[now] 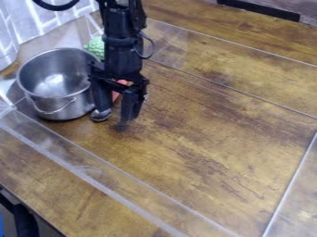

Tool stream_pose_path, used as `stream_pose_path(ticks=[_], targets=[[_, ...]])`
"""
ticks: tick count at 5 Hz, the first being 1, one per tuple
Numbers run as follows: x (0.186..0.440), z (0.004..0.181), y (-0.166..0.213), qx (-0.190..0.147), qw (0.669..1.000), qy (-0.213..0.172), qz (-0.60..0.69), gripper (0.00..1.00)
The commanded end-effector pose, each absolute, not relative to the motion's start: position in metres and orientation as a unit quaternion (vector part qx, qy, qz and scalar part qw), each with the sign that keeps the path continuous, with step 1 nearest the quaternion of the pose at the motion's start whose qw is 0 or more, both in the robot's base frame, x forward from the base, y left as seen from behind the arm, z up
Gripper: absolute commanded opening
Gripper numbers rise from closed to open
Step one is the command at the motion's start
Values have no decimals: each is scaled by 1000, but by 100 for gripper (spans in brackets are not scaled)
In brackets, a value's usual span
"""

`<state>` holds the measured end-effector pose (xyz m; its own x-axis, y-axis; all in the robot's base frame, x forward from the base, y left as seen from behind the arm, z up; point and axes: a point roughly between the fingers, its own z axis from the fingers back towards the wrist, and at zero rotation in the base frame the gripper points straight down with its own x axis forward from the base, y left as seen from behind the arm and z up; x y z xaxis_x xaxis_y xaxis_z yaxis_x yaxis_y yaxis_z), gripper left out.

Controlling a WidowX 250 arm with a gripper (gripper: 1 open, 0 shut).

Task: Put the green object in the silver pot

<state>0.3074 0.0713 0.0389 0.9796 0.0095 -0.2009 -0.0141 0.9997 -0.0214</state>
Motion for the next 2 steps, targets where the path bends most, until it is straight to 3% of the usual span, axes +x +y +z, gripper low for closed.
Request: stream_pose_path(ticks=[1,2], targets=[[307,46,79,-12,996,87,19,0],[306,46,80,-13,996,85,21,0]])
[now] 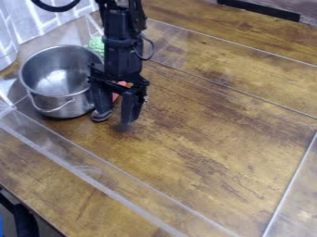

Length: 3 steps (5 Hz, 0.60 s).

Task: Put the green object in the silver pot

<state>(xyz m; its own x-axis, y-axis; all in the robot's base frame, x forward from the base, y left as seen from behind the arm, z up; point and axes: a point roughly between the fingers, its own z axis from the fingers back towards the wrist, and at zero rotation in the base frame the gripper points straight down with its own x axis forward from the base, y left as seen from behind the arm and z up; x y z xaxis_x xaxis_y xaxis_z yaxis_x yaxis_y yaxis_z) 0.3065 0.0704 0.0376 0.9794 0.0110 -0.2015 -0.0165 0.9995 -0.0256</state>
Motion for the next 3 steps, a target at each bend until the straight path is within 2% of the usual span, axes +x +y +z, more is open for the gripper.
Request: stream_pose_path(ticks=[1,3], targets=[[305,47,81,-15,996,84,24,0],[304,47,83,-17,996,82,29,0]])
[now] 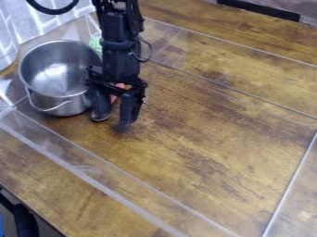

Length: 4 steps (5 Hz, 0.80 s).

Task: Put the green object in the silver pot

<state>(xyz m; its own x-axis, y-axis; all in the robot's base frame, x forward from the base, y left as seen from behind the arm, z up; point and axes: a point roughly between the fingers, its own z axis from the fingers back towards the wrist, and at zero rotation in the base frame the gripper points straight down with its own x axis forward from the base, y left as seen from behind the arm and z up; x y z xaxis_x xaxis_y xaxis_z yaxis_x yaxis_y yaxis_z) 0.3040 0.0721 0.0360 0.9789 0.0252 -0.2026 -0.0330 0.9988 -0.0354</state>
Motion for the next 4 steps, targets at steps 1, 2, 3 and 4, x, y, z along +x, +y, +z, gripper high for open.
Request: stream_pose_path(ticks=[1,2,3,4], targets=[[305,51,83,-16,997,77,28,0],[305,54,83,-16,997,73,26,0],[305,57,82,-15,997,68,24,0],[306,60,82,-15,998,64,22,0]])
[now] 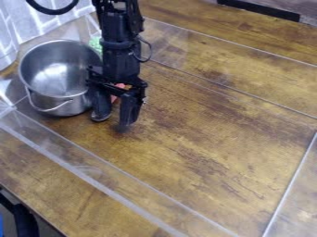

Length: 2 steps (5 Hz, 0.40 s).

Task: Put the green object in the silver pot

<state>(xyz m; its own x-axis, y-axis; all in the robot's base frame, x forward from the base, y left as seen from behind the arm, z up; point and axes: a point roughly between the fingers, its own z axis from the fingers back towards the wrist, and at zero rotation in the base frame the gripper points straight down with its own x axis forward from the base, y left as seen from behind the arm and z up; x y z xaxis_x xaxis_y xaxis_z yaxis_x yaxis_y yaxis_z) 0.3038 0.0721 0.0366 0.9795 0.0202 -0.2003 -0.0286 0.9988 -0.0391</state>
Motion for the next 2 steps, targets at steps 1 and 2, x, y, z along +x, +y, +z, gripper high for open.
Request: stream_pose_path(ticks=[1,2], targets=[[306,64,82,-14,998,59,20,0],[306,69,82,-14,998,53,19,0]])
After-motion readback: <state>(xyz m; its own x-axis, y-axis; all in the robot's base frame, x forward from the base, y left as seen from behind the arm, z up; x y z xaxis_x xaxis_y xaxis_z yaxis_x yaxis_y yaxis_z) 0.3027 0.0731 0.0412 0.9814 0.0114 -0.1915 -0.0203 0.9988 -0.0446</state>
